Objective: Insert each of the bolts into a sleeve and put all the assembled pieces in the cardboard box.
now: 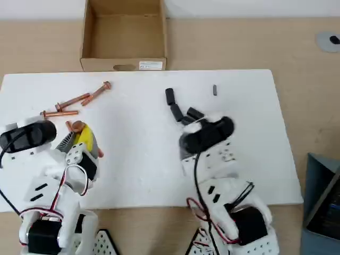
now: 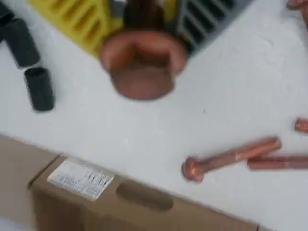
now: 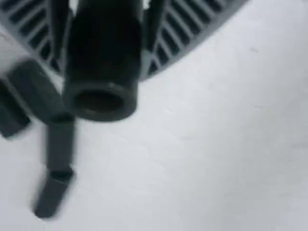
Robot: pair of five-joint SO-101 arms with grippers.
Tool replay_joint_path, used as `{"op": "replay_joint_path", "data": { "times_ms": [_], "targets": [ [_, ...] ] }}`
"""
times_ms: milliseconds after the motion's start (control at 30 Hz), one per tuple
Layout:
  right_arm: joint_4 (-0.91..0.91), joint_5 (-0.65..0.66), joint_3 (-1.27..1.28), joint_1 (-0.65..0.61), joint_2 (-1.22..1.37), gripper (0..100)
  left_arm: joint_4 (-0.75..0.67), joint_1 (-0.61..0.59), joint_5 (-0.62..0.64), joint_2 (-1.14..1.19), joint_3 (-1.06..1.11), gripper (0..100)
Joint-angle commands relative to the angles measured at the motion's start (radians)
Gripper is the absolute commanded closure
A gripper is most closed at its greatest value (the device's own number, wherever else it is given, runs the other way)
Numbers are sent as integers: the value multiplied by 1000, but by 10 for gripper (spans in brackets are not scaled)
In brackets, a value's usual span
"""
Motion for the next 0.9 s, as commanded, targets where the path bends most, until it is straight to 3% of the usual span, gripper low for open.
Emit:
{"op": "replay_joint_path", "data": {
  "times_ms": [0, 100, 400, 867],
  "targets": [
    [-66, -3, 50, -90, -74, 989, -83, 11, 58, -10, -2, 998],
    [-80, -2, 91, -162, -125, 989, -150, 48, 100, -10, -2, 998],
    [-97, 75, 125, -298, -194, 989, -287, 308, 239, -12, -11, 998],
    [-161, 126, 96, -338, -194, 989, -301, 385, 239, -10, 21, 998]
  ]
}}
